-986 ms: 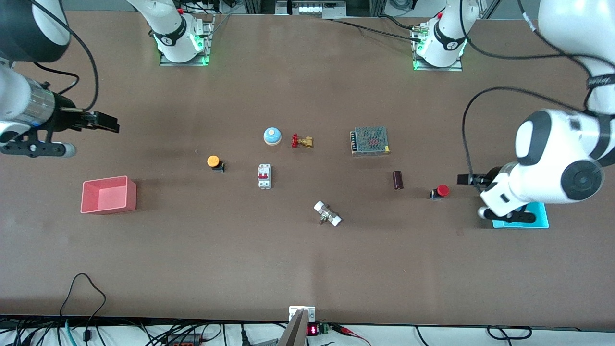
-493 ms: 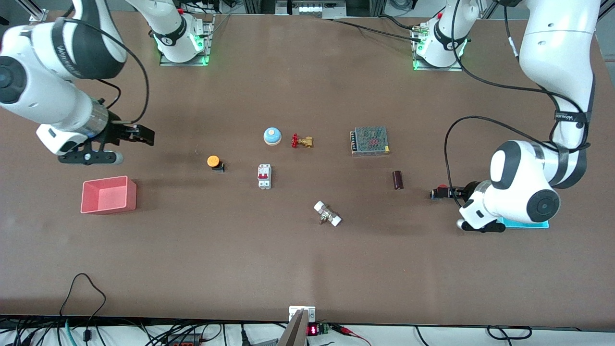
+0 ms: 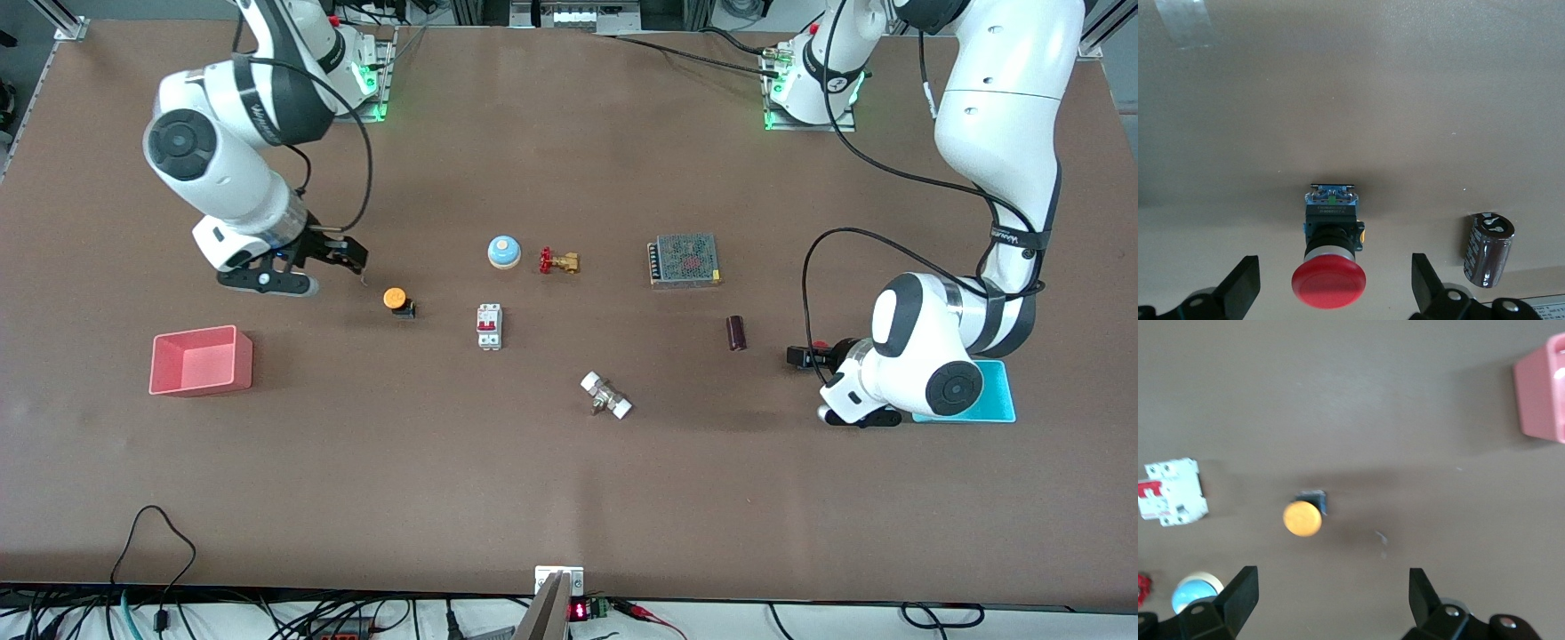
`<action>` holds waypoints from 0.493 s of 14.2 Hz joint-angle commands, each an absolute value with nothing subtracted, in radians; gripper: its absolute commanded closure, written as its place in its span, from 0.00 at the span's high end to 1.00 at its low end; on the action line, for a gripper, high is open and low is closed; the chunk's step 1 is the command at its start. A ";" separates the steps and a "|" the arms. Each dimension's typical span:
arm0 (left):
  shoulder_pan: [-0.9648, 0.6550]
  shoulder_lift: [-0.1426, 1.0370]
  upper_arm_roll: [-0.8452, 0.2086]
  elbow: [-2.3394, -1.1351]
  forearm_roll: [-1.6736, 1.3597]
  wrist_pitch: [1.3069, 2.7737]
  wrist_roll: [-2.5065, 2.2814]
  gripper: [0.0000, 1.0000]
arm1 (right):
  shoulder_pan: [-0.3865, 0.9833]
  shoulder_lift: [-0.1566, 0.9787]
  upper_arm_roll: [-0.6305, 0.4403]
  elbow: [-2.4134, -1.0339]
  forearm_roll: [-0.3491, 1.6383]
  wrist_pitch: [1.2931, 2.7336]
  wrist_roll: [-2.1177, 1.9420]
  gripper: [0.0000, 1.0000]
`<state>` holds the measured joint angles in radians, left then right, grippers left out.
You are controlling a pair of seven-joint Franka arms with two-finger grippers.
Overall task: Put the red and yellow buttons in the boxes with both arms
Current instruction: 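Grasp the red button with the left gripper while the right gripper grasps yellow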
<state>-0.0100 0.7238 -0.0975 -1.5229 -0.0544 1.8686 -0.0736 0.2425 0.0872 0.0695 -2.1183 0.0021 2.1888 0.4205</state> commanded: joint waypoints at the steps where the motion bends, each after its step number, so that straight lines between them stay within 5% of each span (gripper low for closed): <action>1: -0.014 0.712 -0.092 -1.537 -0.072 1.879 -0.077 0.68 | 0.273 0.162 0.061 -2.085 -0.009 2.247 0.443 1.00; 7: -0.003 0.712 -0.092 -1.528 -0.072 1.875 -0.072 0.16 | 0.264 0.293 0.097 -2.075 -0.071 2.365 0.437 1.00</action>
